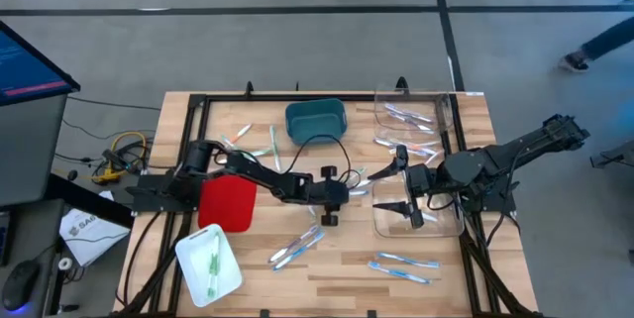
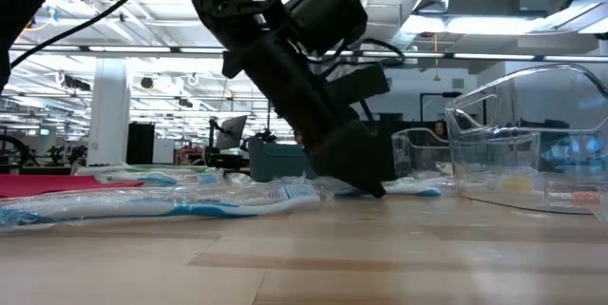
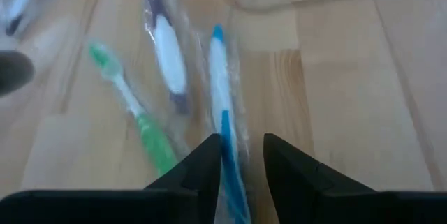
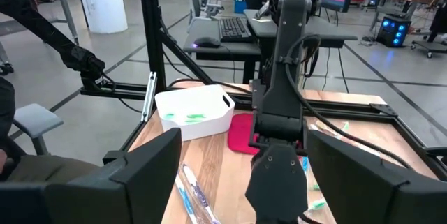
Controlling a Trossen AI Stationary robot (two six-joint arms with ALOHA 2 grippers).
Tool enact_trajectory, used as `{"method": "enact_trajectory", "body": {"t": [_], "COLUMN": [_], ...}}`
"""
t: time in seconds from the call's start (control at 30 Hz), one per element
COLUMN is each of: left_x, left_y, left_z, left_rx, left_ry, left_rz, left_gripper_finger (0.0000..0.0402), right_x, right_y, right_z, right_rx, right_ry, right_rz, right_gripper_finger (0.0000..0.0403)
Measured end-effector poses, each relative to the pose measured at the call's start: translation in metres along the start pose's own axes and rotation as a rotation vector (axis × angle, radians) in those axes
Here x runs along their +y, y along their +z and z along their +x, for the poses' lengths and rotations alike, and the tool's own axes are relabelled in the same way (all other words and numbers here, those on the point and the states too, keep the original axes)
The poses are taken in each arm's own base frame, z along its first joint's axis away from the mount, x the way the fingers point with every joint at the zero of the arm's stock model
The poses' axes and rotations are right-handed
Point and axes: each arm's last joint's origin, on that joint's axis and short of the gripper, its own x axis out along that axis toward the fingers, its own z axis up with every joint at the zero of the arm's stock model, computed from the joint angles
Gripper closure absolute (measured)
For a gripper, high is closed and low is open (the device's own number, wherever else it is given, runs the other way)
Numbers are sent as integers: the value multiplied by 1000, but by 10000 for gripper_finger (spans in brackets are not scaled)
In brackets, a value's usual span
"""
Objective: Pick & Place Toothbrushes
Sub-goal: Put the blue toothbrush into the blue bin
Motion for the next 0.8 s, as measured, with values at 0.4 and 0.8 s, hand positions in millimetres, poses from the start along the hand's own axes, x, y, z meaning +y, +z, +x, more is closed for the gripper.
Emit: {"method": "enact_trajectory", "body": {"t": [0.4,0.8], "left_x": [10,8], "left_y": [-6,-6], "left_z": [9,0], "left_rx": [23,73], "left_ry": [-40,-30], "left_rz": [-56,-119], "left_gripper_finger": [328,393], "right_x": [0,0], "right_y": [0,0], "right_z": [0,0], "right_rx": [0,0], "right_ry": [0,1], "right_rz": [-1,0], "right_gripper_finger": [101,101]}}
